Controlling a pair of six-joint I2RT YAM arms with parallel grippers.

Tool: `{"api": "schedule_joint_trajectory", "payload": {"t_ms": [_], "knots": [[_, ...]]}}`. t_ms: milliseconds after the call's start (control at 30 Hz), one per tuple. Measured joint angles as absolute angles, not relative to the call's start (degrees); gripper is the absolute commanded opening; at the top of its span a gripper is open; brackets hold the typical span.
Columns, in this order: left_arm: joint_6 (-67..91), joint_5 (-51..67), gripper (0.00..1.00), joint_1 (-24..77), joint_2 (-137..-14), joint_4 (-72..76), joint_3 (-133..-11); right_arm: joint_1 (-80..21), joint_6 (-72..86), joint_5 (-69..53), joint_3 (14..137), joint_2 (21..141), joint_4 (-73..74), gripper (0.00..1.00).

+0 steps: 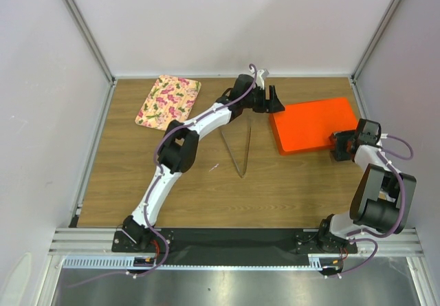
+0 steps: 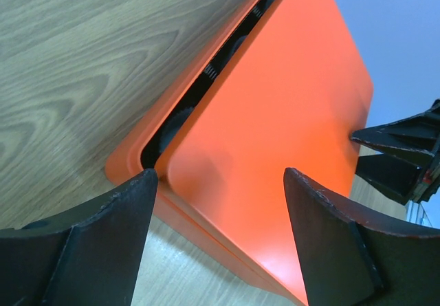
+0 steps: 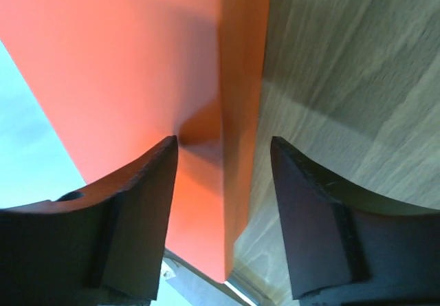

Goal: Pack the chocolate

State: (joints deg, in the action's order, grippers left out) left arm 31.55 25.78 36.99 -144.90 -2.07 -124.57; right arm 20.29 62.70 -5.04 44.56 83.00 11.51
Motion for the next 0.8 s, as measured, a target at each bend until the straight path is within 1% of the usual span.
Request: {"api": "schedule_joint_trajectory", "payload": {"t_ms": [100, 200, 233, 267, 367, 467, 800], "knots": [[31.5, 25.8, 0.79, 37.0, -145.5, -2.1, -124.6, 20.4, 62.4, -5.3, 43.5, 83.1, 9.6, 0.53], [31.5, 25.8, 0.79, 37.0, -145.8, -2.0, -124.6, 20.5, 62.5, -5.5, 42.9, 83.0, 7.2, 0.41], [31.5, 25.8, 0.79, 36.9, -145.8, -2.0, -124.6, 20.4, 62.4, -5.6, 42.7, 83.0, 6.4, 0.41], [31.5, 25.8, 0.79, 36.9, -145.8, -2.0, -124.6, 20.4, 62.5, -5.7, 42.4, 83.0, 5.7, 0.37], [31.5, 25.7, 0.79, 36.9, -145.8, -2.0, -124.6, 20.2, 62.8, -6.0, 41.7, 82.8, 4.4, 0.31], [31.5, 25.7, 0.78, 36.8, -145.9, -2.1, -124.6, 19.9, 63.0, -6.1, 41.6, 82.5, 3.4, 0.27], [31.5, 25.7, 0.77, 36.7, -146.0, -2.7, -124.6, 19.6, 63.4, -6.3, 41.0, 82.5, 1.3, 0.25]]}}
